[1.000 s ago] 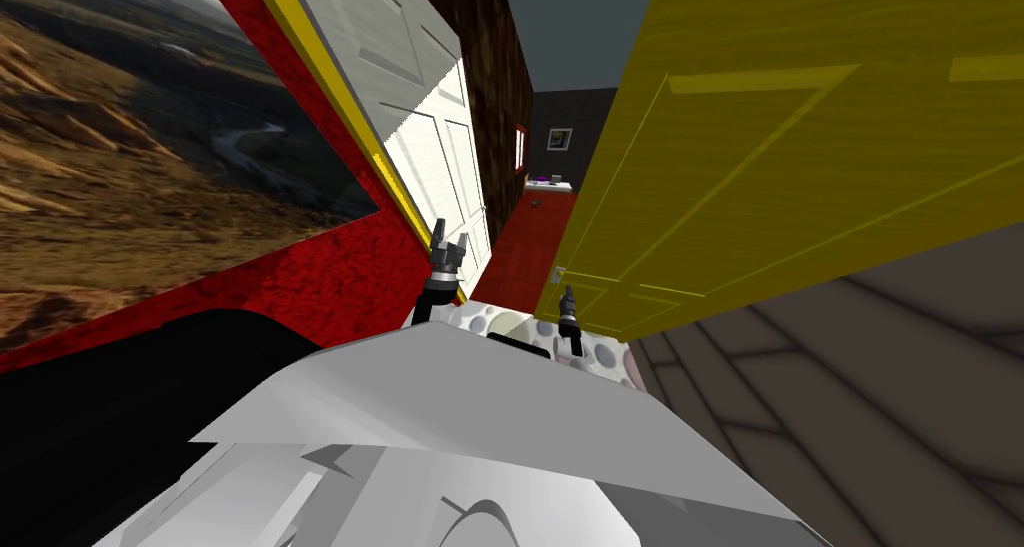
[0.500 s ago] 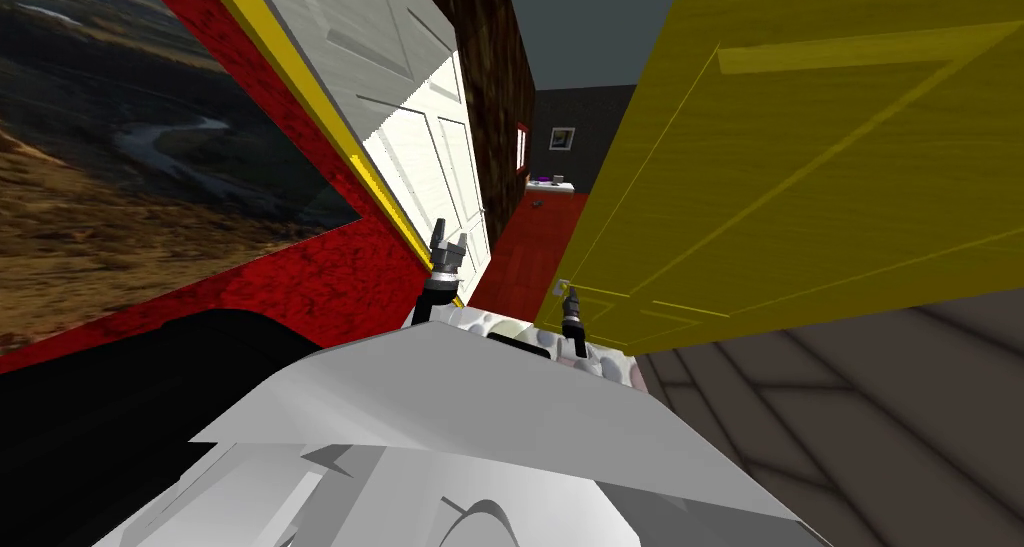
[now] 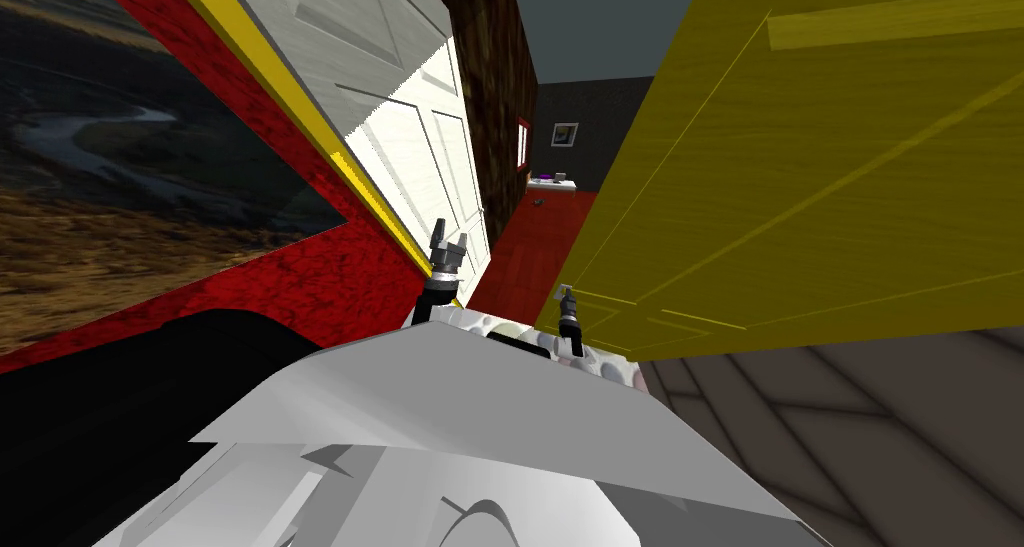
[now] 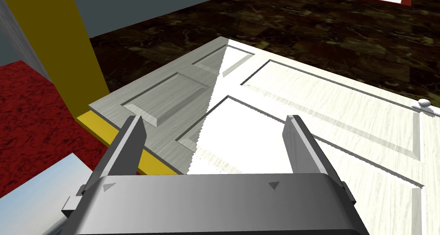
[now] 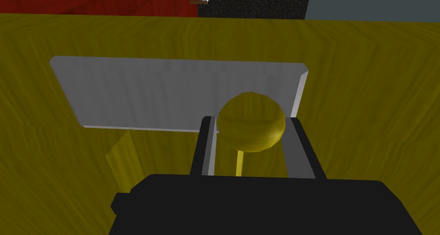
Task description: Push the door open
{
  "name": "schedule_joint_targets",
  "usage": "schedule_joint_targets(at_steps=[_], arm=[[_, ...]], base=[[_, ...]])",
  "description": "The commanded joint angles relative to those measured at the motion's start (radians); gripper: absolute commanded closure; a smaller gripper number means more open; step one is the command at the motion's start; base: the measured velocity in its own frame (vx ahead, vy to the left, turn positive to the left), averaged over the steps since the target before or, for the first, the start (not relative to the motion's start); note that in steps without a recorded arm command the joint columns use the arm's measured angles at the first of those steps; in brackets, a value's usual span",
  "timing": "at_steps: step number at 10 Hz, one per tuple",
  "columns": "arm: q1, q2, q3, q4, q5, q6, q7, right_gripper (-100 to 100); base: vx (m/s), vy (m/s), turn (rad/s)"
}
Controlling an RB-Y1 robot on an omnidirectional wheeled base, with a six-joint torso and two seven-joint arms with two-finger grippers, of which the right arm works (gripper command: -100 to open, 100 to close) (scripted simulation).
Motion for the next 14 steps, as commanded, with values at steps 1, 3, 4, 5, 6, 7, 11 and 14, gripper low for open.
schedule_joint_targets(at_steps=[1,3,4,5,6,7,11,14], arm=[[0.002,0.000,0.000,0.001,0.000,0.000,0.000,100],[0.002,0.000,0.000,0.001,0.000,0.000,0.000,100],[0.002,0.000,0.000,0.001,0.000,0.000,0.000,100],[0.002,-0.008,-0.007,0.002,-0.004,0.002,0.003,100],[0.002,-0.011,-0.009,0.002,-0.006,0.002,0.003,100],[0.002,-0.016,-0.015,0.002,-0.009,0.002,0.005,100],[0.002,-0.035,-0.038,0.003,-0.023,0.003,0.011,100],[0.001,-0.051,-0.063,0.003,-0.038,0.003,0.018,100]], base=[[-0.018,-0.005,0.005],[-0.008,-0.001,-0.002],[0.000,0.000,0.000],[0.107,0.015,-0.015],[0.160,0.037,-0.018],[0.155,0.044,-0.027],[0.123,0.031,-0.017],[0.184,0.054,-0.074]])
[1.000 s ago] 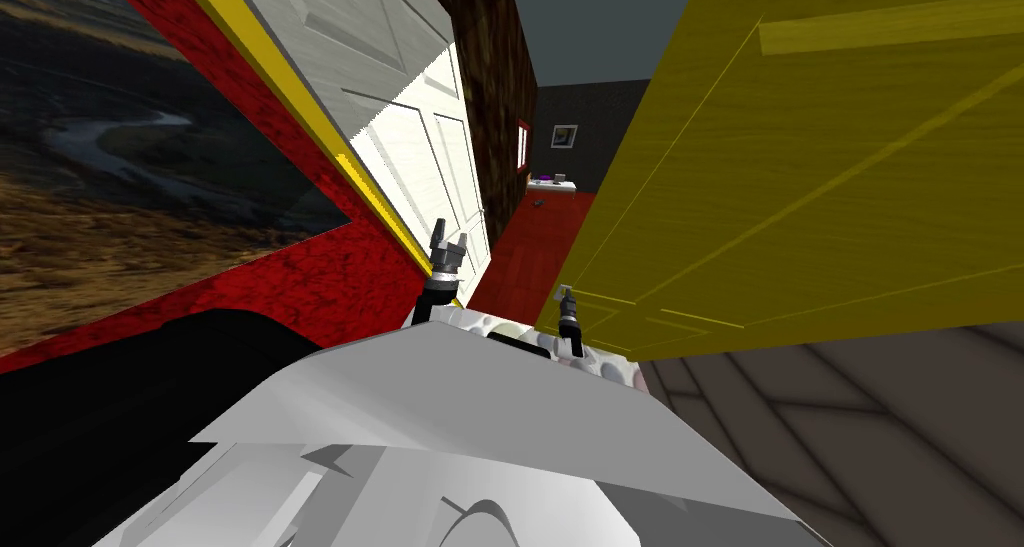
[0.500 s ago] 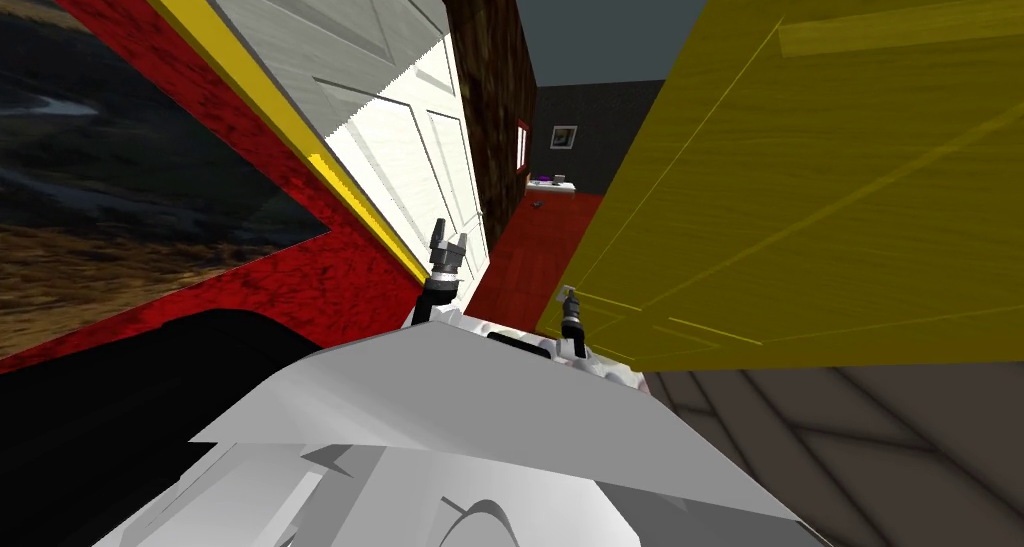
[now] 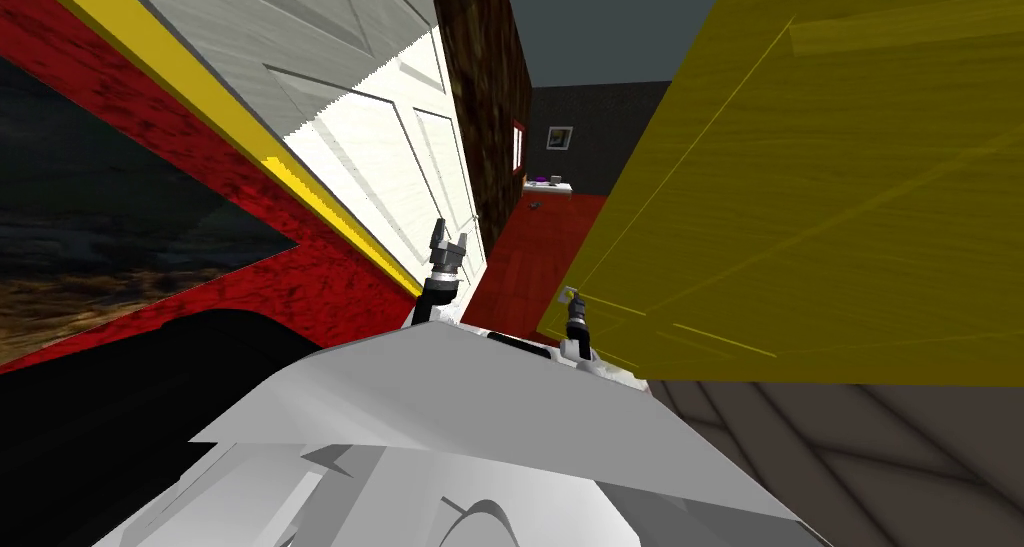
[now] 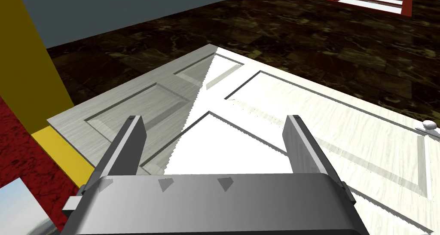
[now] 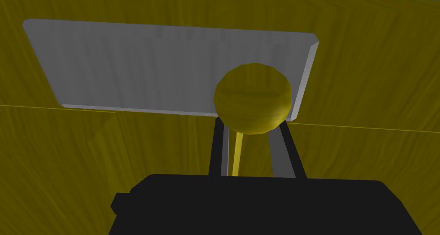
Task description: Push the door open
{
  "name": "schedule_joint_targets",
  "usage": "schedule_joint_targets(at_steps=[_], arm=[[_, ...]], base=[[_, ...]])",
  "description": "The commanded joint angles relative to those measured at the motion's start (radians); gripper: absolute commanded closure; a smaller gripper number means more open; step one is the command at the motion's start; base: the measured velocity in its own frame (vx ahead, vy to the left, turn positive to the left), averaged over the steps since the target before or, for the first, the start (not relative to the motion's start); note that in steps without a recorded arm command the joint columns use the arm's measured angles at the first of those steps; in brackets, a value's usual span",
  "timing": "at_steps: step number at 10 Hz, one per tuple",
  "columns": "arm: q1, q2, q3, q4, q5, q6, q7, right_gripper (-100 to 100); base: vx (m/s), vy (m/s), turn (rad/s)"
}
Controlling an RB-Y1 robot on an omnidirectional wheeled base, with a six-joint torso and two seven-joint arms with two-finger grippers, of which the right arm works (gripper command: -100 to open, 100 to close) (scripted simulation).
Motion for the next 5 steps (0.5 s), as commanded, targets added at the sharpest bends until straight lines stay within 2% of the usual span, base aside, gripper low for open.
schedule_joint_targets(at_steps=[1,2,5], arm=[[-0.001,-0.019,-0.022,-0.003,-0.013,-0.006,0.003,100],[0.004,-0.017,-0.010,-0.017,-0.009,0.008,-0.001,-100],[0.005,-0.014,-0.011,-0.020,-0.012,0.009,-0.003,-100]], base=[[0.203,0.061,-0.069],[-0.028,0.070,-0.059],[-0.179,0.059,-0.024]])
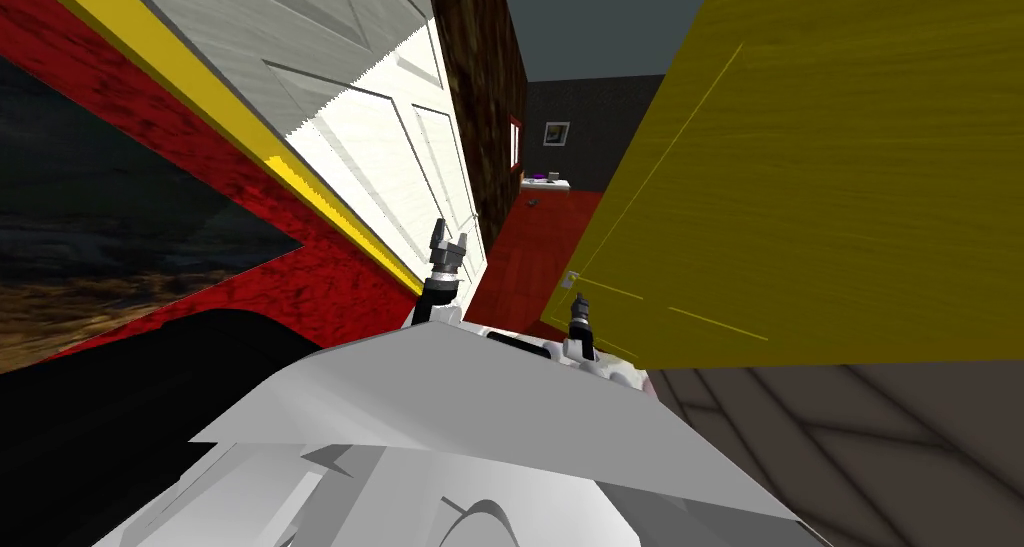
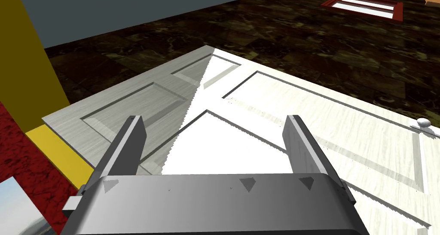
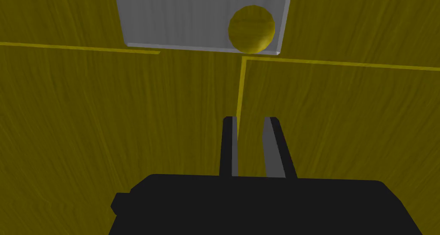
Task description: Push the door open
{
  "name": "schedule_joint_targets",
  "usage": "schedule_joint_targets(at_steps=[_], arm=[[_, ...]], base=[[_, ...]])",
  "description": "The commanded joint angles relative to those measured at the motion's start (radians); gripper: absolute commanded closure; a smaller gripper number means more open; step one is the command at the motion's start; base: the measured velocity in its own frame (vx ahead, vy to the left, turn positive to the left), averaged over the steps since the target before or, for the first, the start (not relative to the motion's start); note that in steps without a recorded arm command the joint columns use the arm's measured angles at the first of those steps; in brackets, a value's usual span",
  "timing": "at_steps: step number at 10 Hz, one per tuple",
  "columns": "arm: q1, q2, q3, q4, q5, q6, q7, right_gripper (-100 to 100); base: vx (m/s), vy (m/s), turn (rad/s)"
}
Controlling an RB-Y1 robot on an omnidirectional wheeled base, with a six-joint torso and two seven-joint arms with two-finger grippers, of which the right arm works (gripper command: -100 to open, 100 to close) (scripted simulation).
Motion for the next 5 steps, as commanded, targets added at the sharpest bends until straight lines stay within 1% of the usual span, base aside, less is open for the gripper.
schedule_joint_targets(at_steps=[1,2,4,5], arm=[[0.001,0.006,0.000,-0.003,-0.003,0.001,-0.002,-100],[0.002,0.014,-0.001,-0.005,-0.004,0.001,-0.003,-100],[0.003,0.040,-0.001,-0.009,-0.008,0.002,-0.005,-100],[0.008,0.035,0.000,-0.017,-0.006,0.004,-0.002,-100]], base=[[-0.203,0.059,-0.039],[-0.195,0.071,-0.043],[-0.233,0.081,-0.039],[-0.103,0.034,-0.014]])
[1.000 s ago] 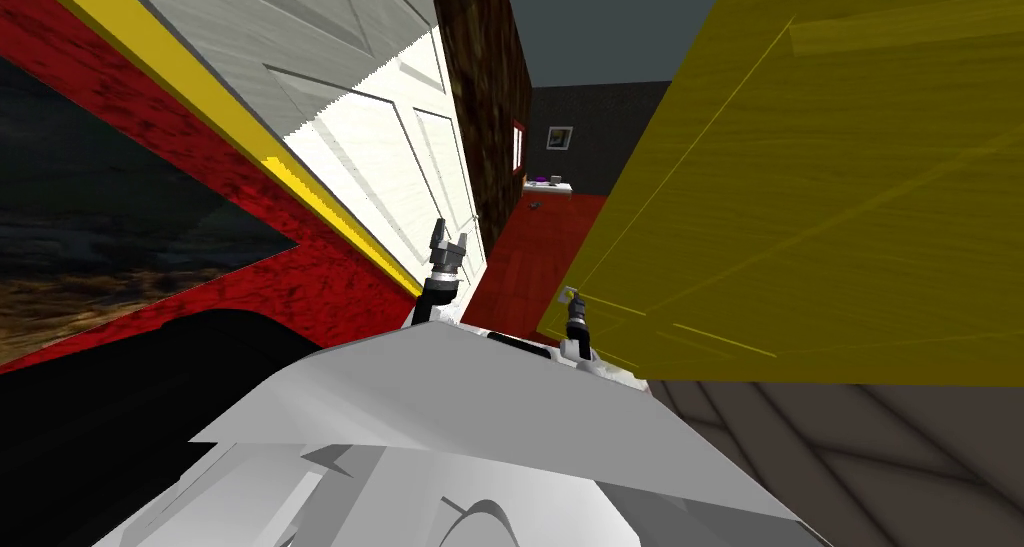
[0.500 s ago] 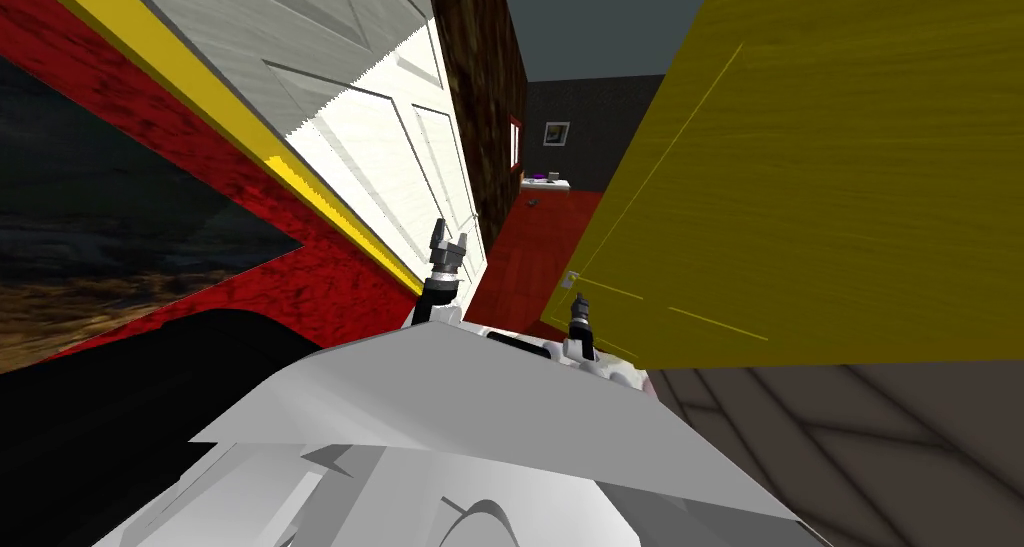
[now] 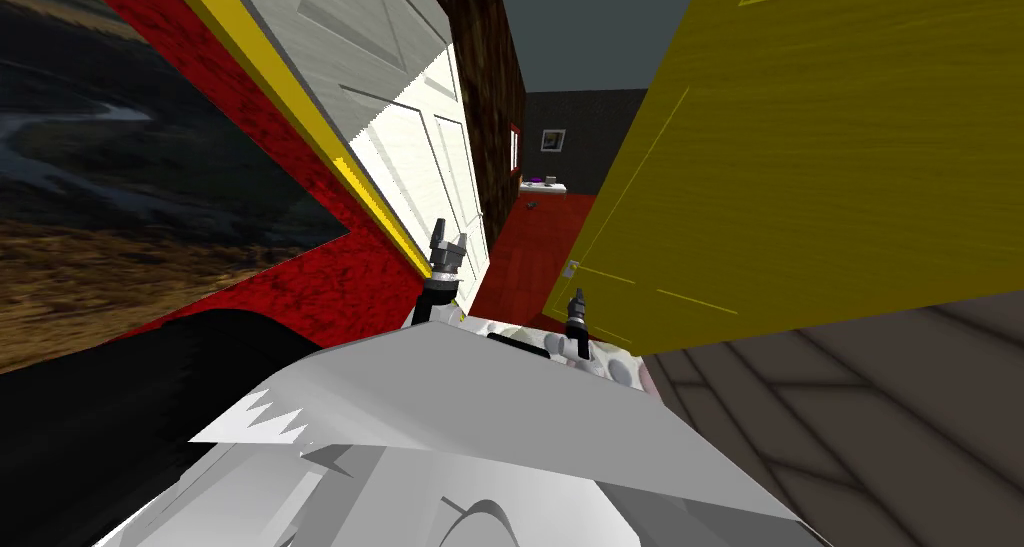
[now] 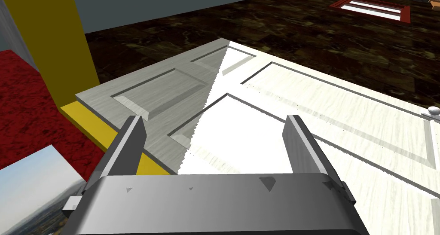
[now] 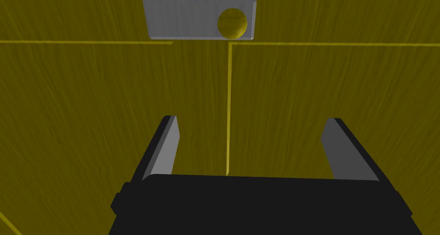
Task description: Push the door open
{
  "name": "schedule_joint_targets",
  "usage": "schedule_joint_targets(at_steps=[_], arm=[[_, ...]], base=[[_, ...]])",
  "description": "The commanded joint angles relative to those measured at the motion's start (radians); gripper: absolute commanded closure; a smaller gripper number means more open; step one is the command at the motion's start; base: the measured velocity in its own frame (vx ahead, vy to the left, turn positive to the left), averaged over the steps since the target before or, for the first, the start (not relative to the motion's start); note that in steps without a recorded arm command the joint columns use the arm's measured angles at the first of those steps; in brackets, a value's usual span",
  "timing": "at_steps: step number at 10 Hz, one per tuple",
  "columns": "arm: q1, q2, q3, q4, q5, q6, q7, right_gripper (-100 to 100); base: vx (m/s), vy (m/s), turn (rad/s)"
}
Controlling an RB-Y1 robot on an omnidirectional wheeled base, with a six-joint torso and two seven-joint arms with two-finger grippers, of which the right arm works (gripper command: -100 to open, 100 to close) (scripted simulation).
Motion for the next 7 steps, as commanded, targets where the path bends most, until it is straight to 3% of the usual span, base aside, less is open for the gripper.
schedule_joint_targets(at_steps=[1,4,7], arm=[[0.000,-0.016,-0.002,0.002,-0.001,-0.004,0.001,-100],[0.001,-0.029,-0.006,0.005,-0.003,-0.009,0.001,-100],[0.002,-0.035,-0.012,0.009,-0.006,-0.017,0.003,-100]], base=[[0.085,-0.002,0.024],[0.164,-0.016,0.018],[0.233,-0.014,0.029]])
